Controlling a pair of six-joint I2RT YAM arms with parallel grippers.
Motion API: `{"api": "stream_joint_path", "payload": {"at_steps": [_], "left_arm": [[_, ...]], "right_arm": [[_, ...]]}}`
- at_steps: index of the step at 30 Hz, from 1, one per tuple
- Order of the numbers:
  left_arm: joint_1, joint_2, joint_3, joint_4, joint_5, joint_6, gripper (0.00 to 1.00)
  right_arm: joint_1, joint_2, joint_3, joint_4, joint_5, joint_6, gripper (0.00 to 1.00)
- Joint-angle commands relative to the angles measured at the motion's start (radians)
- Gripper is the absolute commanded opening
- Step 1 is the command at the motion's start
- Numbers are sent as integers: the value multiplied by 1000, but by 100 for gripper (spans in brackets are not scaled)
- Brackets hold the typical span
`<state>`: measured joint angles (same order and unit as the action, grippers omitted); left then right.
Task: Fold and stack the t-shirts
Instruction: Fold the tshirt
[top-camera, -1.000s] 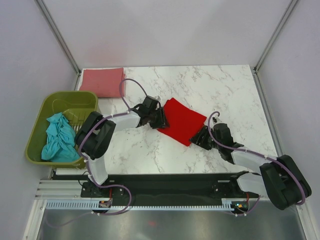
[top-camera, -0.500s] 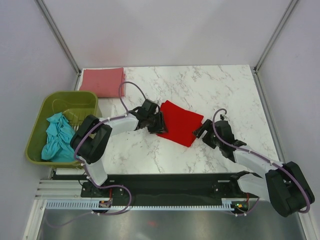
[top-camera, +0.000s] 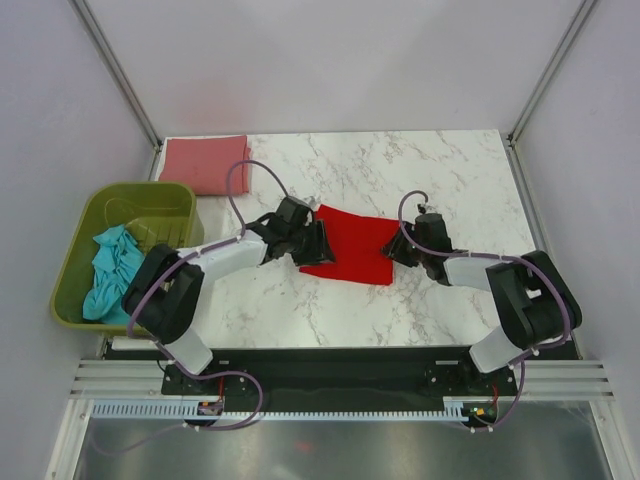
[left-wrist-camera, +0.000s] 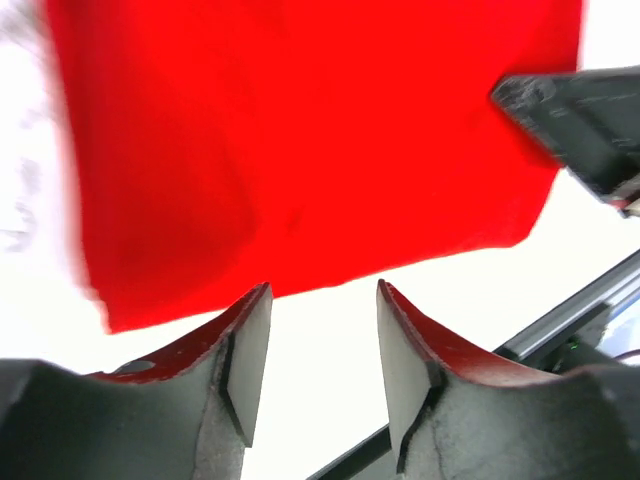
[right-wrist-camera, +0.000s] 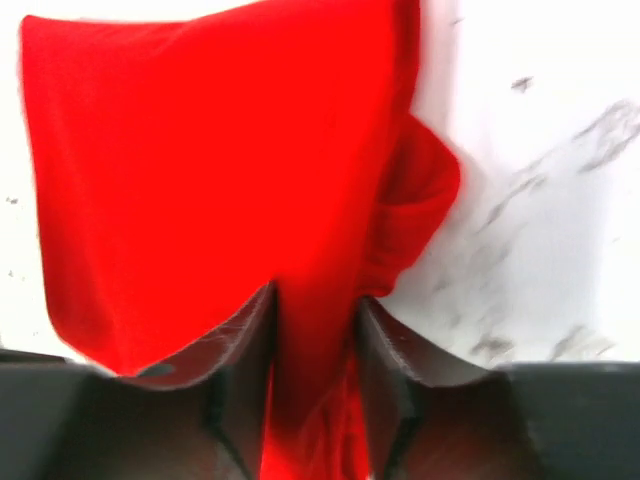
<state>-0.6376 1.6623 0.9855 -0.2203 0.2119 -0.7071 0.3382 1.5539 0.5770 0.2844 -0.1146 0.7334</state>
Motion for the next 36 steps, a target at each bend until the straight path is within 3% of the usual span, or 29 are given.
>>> {"api": "stream_joint_path", "payload": {"at_steps": [1,2,4,9,20,25,36], "left_arm": [[65,-56,33,-22,26,63,55],[97,-56,36,-22,46,75,55],[127,-50,44,-22,73,110,57],[193,39,105,-17,168,202,60],[254,263,212,7,219,294,61],[269,327,257,10,233,313,61],[297,435,331,13,280,345,52]], "right_arm": [[-59,66,11,2,-115,-124,36],[-71,78,20,4,-153,-153,28],[-97,89,29,2,-207,-176,26],[-103,86,87,-68,-280,-230,57],[-123,14,152,-203,-238,-264,73],[-143,78,181,-183,-234,-285,77],[-234,274,216,1,-461,-279,75]]}}
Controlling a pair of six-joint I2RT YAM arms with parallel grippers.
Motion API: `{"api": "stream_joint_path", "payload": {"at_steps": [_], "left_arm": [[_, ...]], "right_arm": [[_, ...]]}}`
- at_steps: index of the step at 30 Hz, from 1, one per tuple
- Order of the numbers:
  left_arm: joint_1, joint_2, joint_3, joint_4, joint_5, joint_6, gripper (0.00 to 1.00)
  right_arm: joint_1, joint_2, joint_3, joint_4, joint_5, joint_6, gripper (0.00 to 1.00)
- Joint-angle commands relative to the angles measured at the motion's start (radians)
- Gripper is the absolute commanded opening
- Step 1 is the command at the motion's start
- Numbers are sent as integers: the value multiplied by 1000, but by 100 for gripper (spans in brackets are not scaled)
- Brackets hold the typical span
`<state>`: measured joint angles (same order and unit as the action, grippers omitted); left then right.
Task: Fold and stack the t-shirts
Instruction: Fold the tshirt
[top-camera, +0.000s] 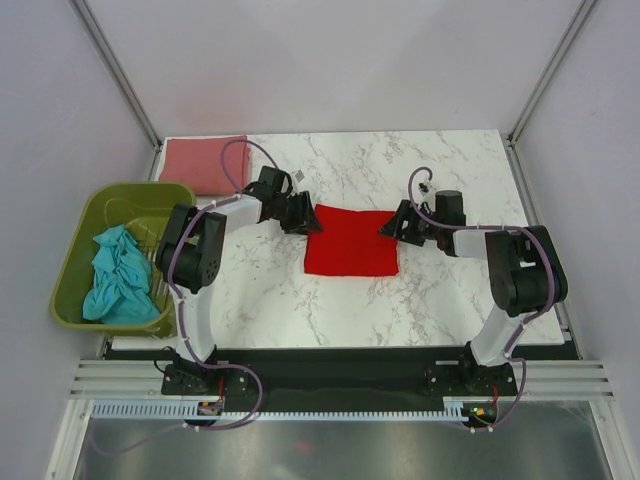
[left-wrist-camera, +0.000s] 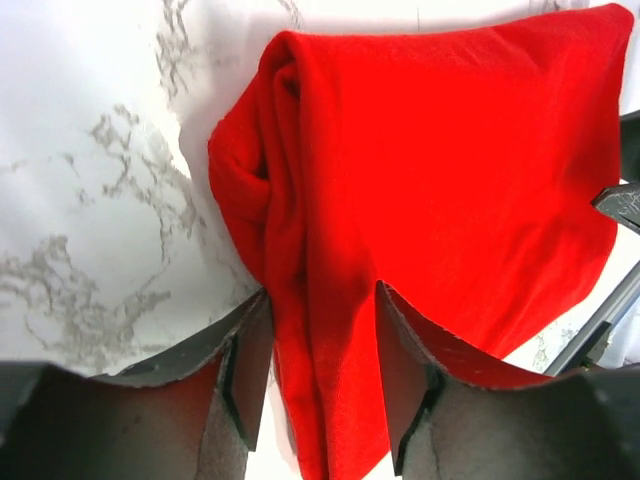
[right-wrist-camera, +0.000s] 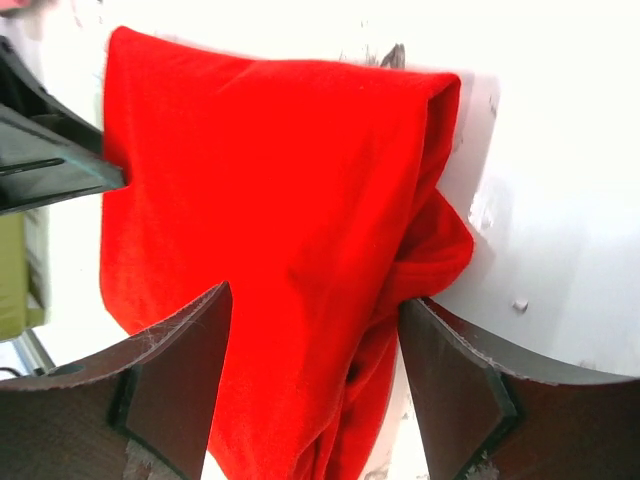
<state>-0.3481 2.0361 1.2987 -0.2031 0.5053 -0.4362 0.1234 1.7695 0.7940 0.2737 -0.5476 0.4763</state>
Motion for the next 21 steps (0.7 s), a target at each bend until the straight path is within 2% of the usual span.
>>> {"api": "stream_joint_path", "payload": {"at_steps": [1,5,6,8,9,11,14,15,17,18,20,21], "left_arm": [[9,65,22,-4,-13,74,51],[18,93,40,-2,2,76,43],[20,95,47,-1,7,76,35],[23,105,51,-1,13,79,30],[26,108,57,-1,19,79,25],[29,118,63,-1,28,77,22],[38,122,68,1,38,70,19],[44,124,68,1,38,64,18],[52,125,67,2,47,56,17],[61,125,65,2,50,54,17],[70,124,65,4,61,53,17],[75,121,63,4,65,51,17]], "right_arm": [[-24,64,7,10,-32,-22,75],[-33,74,34,-17,-37,-39,77],[-34,76,46,-34,-31,-42,78],[-34,84,65,-54,-17,-51,78],[-34,94,80,-57,-21,-50,78],[-33,111,83,-25,-78,-38,75],[-36,152,85,59,-182,-34,59],[-36,163,71,109,-198,-31,45],[-54,163,48,165,-210,4,33],[-60,159,41,185,-218,10,29],[-79,154,40,173,-207,1,30],[-83,151,51,142,-215,-2,37]]}}
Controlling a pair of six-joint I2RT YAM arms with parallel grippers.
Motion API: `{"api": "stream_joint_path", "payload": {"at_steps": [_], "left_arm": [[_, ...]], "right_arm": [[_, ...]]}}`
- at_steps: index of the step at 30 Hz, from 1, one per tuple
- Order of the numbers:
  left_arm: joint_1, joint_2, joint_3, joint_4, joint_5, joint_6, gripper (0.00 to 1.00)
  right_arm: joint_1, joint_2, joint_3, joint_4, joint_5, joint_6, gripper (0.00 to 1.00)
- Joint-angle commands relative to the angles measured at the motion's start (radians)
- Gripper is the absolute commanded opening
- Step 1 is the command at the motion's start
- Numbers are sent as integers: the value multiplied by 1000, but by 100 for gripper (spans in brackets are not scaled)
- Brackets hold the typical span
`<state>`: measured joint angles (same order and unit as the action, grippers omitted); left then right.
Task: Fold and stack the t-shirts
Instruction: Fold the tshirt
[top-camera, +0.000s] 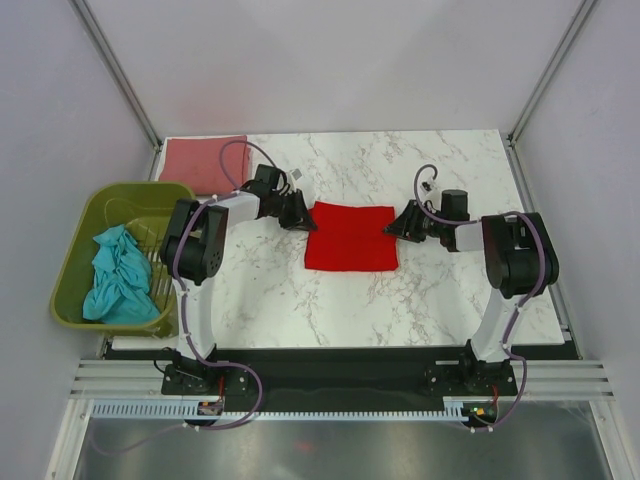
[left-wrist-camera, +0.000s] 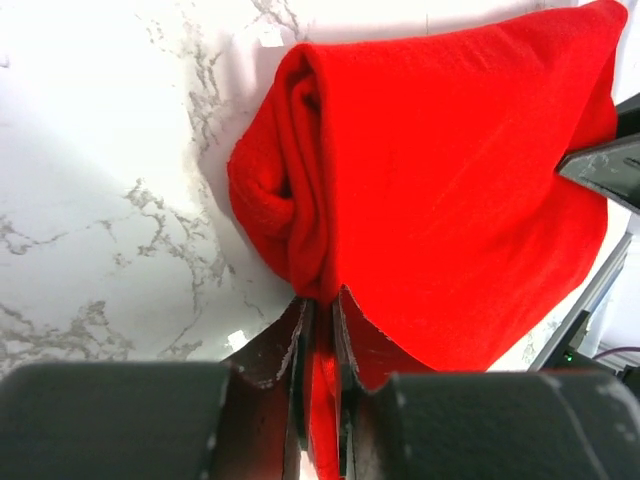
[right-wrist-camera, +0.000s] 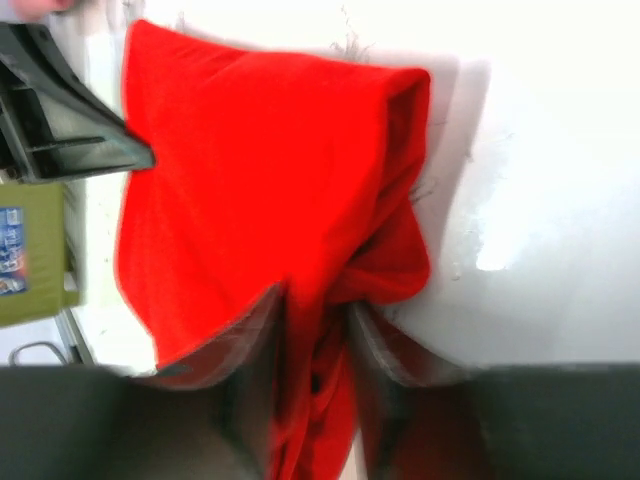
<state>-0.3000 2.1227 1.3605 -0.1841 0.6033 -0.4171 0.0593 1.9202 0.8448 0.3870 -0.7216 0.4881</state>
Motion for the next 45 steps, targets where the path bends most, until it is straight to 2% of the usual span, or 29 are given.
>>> {"api": "stream_joint_path", "payload": {"at_steps": [1,3,4,6,11,16,19,25,28,31,32,33,35,40,45], "left_arm": [[25,33,3,-15,-30,32,19],[27,26,6,-15,-20,32,26],[29,19,8,-17,-19,34,30],[29,7,9,-17,-16,34,39],[29,-15,11,-17,-23,28,48],[29,-4,17,-17,-36,17,50],[29,0,14,-17,-40,17,51],[29,17,19,-17,-45,21,51],[29,20,20,-17,-50,21,52],[35,25,25,-17,-48,15,52],[39,26,28,-18,-45,15,53],[42,29,37,-17,-42,14,53],[45,37,48,-17,-20,18,54],[52,52,69,-15,22,35,56],[52,77,81,-15,44,52,56]], "right_arm": [[-26,-3,5,17,-45,-19,46],[-27,-18,26,-64,-30,-46,62],[-26,-27,33,-88,-24,-51,65],[-27,-58,46,-146,2,-54,68],[-27,-112,79,-298,163,-28,74],[11,-81,103,-342,290,-2,79],[33,-46,143,-355,310,-9,81],[42,80,244,-346,307,-48,81],[39,109,266,-333,248,-71,76],[22,114,258,-297,185,-72,63],[17,115,248,-268,169,-65,51],[8,117,243,-257,153,-63,45],[5,126,246,-249,145,-63,39],[4,155,250,-217,116,-49,38],[4,154,261,-217,114,-29,57]]}}
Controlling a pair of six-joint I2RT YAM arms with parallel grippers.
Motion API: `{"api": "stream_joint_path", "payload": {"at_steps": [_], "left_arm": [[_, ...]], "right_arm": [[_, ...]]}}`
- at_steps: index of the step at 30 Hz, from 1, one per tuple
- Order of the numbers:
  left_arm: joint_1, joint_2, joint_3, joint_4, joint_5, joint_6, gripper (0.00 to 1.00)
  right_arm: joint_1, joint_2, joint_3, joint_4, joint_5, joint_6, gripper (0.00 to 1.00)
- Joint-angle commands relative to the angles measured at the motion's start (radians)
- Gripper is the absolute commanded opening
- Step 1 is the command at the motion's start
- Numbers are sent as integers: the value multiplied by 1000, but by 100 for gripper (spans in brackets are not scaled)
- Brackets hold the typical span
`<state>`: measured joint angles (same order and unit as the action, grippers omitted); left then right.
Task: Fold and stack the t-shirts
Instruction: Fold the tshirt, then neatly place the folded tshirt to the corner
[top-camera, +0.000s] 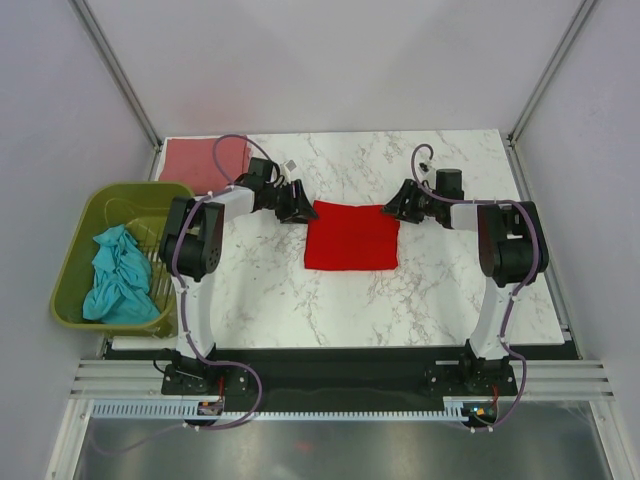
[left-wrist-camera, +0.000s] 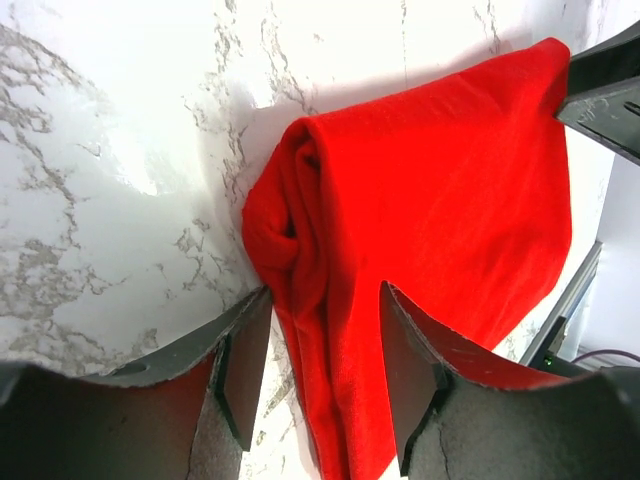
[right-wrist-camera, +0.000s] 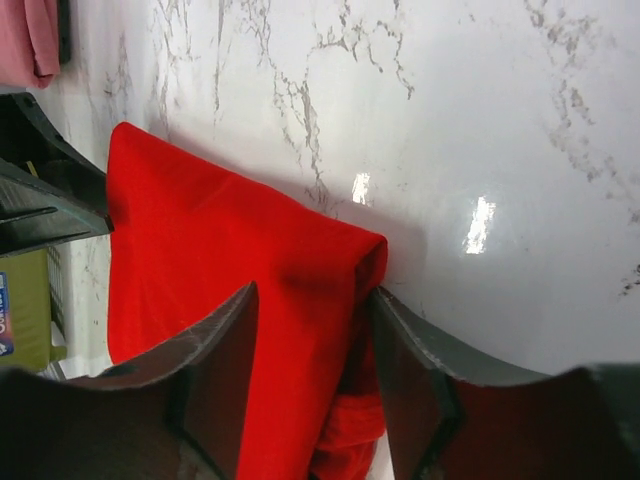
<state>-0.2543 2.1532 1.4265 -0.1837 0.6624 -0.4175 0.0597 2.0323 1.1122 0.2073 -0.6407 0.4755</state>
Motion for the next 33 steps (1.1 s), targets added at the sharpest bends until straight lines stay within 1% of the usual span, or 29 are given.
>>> {"api": "stream_joint_path", "payload": {"at_steps": [1,2,8,11,12,14,15,18,20,21,23,24,26,30,33], "left_arm": [[6,50,18,-17,-15,54,56],[6,54,17,-16,-15,52,56],[0,69,14,-16,-32,39,50],[-11,65,17,-17,-50,34,40],[-14,62,23,-17,-55,31,32],[-29,39,26,-17,-82,26,22],[-36,25,29,-19,-98,23,12],[-56,-41,28,-25,-145,22,2],[-62,-104,28,-34,-176,25,2],[-62,-124,34,-52,-213,35,2],[-62,-188,48,-79,-259,68,2],[-62,-209,57,-97,-320,80,2],[-62,-240,80,-166,-386,106,2],[-60,-308,129,-212,-522,229,2],[-59,-322,164,-223,-622,328,2]], "right_arm": [[0,26,-5,-39,33,-9,59],[0,17,-6,-42,35,-9,64],[-8,-98,-6,-108,84,-12,73],[-8,-178,-20,-140,93,-15,73],[-6,-201,-29,-143,96,-6,74],[-8,-270,-61,-146,99,5,74],[-6,-317,-74,-147,101,11,74],[-6,-409,-129,-151,105,28,75],[-4,-455,-176,-152,113,34,75],[-3,-499,-210,-154,122,46,75],[-4,-536,-238,-155,136,46,75],[-4,-566,-247,-157,136,46,75],[-4,-587,-270,-163,139,43,76],[-4,-623,-299,-164,145,58,76],[-4,-639,-321,-145,139,66,76]]}}
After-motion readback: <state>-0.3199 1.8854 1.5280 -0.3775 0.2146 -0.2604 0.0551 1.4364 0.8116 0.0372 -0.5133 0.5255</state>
